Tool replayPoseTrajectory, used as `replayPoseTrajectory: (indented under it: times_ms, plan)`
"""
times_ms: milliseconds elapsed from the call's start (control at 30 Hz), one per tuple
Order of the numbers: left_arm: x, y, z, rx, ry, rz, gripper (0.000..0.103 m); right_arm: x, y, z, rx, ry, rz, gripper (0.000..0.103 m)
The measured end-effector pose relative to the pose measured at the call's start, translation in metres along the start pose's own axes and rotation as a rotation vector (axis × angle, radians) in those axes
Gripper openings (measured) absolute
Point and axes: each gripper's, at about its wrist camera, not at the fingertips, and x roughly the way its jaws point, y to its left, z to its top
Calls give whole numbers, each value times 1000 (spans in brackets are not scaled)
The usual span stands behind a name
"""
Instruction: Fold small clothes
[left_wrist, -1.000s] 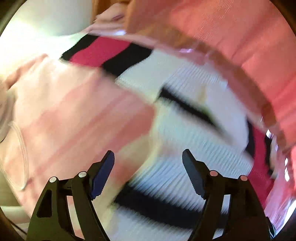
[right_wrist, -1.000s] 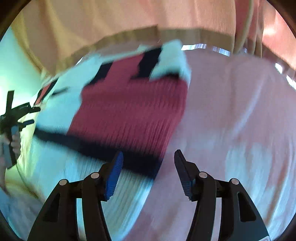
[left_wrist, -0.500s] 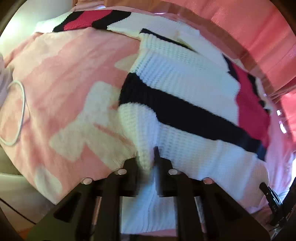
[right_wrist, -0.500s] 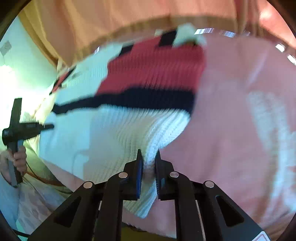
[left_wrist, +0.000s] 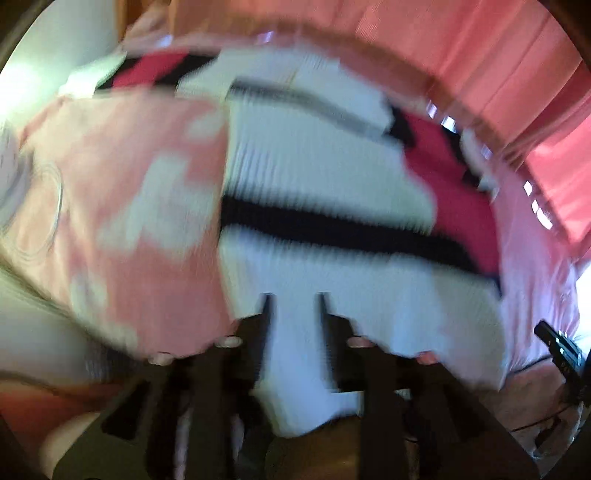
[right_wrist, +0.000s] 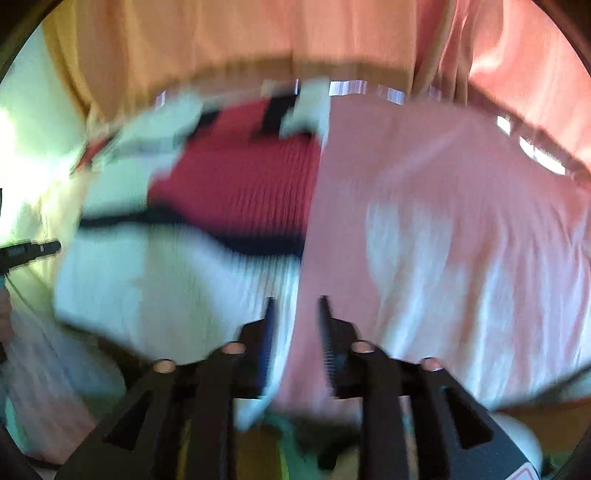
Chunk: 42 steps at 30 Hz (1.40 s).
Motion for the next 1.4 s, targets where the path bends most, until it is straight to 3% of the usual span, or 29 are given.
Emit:
replayPoseTrajectory:
  times_ms: [33,67,200,333,467,567,733,800,833,933,1033,1167,1267,1400]
  plan:
    - [-3,-6,17,6,-41,1,61,3,-2,16,-2,-28,-5,47]
    - [-3,-16,37,13,-93,13,61,11,-4,41,-10,-61,-11,50]
    - [35,-39,102,7,-133,-2,66,70,-19,116,32,-89,33,53]
    - [71,-41,129,-21,-119,-36,66,150,-30,169,82,-49,24,53]
    - [93,-42,139,12,-127,-9,66,204,-39,190,145,-13,84,53]
    - [101,-39,142,38,-128,25,66,225,-40,191,185,-12,178,16]
    - [108,-32,154,1,-140,13,66,180,-45,210,154,-198,55,12]
    - [110,-33,157,-6,-148,25,66,177,-61,214,176,-215,8,12]
    - [112,-34,158,-6,-148,30,66,186,-69,213,177,-194,-26,12]
    - [124,-37,158,8,-115,53,66,213,-68,205,151,-91,-7,15]
    - [125,-39,153,27,-91,62,66,188,-55,209,130,-121,-38,23]
    - [104,-38,134,58,-105,43,68,122,-44,188,81,-184,-33,57]
    - [84,-32,111,49,-126,12,72,90,-29,137,69,-110,20,57]
    - [73,-29,88,33,-137,-13,73,89,-16,32,140,65,73,57]
